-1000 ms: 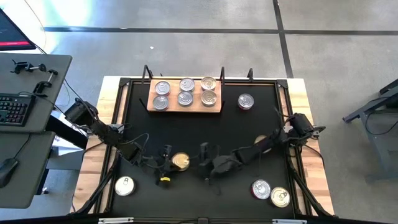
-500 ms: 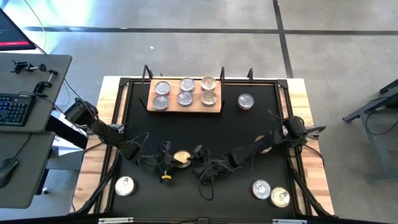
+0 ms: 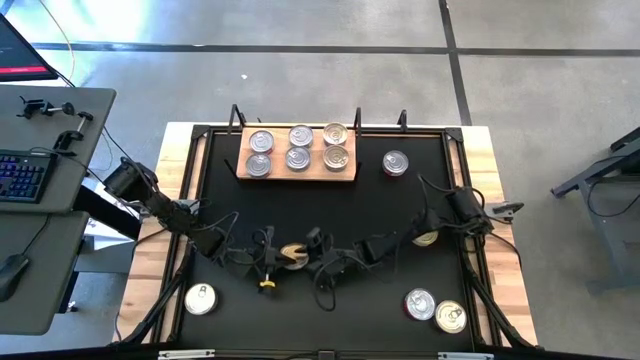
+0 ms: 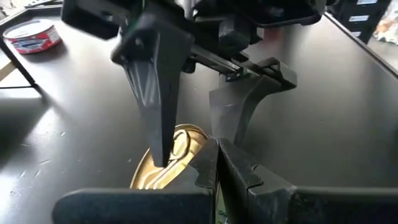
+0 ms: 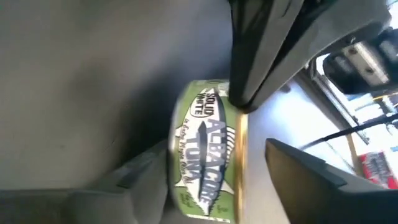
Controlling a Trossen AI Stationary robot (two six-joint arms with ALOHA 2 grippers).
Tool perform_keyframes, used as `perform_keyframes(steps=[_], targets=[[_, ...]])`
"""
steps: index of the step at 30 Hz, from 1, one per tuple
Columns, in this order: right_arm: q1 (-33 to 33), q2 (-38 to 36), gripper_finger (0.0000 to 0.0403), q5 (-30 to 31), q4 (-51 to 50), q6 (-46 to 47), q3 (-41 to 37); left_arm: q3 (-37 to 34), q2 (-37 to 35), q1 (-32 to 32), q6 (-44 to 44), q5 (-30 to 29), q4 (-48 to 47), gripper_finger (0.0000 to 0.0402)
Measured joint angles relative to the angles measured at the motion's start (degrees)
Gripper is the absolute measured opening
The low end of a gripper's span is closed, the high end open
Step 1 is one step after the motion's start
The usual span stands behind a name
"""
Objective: Stack canned seafood by type on shelf
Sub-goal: Stack the green tuna can on top of the green can on the shelf
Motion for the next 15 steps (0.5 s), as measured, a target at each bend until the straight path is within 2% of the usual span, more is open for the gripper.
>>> perform_keyframes(steps=[8,11,15], targets=[[-1.2,0.0,0.0119,-3.3,-0.3,6.4,0.0,0.0,-0.4,0.1,0.6,-1.2,0.5,0.0000],[-0.4,0.0,0.0117,-0.4,-0.3,9.5,0.1,0.0,-2.2,-1.1,1.5,-3.1,-1.4,0.0000],[0.8,-2.4,0.0117,7.3,-7.9,14.9,0.1,0.2,-8.6,-4.6,0.1,-9.1,-9.6,0.0001]])
